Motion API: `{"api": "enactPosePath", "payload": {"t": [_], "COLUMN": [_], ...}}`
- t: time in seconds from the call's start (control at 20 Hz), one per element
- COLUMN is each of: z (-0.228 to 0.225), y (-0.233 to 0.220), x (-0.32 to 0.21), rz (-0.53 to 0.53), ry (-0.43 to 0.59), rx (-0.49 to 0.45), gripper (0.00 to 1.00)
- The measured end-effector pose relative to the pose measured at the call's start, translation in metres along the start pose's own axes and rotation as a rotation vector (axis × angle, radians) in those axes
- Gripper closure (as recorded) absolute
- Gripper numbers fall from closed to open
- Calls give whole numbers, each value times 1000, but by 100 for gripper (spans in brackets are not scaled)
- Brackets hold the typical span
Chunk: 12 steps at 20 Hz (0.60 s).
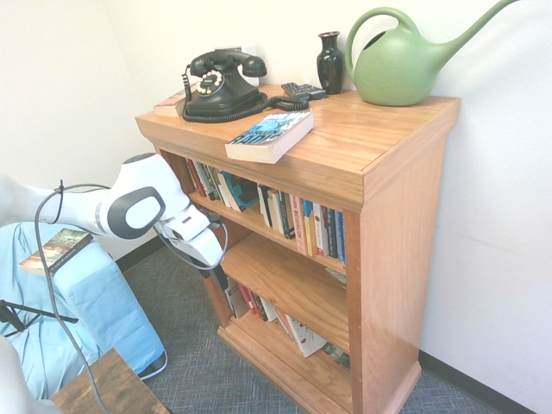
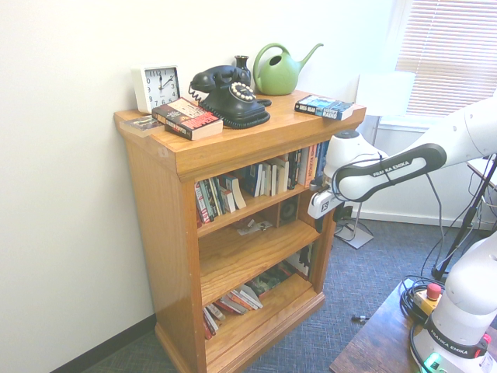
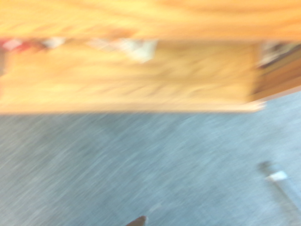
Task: Put the book on the shelf
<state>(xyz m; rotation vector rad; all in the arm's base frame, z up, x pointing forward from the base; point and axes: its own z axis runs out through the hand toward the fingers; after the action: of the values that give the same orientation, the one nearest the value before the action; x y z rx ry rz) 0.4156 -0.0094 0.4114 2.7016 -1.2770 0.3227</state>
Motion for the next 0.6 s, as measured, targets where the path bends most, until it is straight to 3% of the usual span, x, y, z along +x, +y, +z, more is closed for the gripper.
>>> {"api": "enactPosePath", "payload": {"t": [0.2,0.6], "z": [-46,-125], "y": [34,102], "x": [12,62], "rz": [29,4], "ry": [139,508], "rx": [-59,-255], "gripper": [0,0]}}
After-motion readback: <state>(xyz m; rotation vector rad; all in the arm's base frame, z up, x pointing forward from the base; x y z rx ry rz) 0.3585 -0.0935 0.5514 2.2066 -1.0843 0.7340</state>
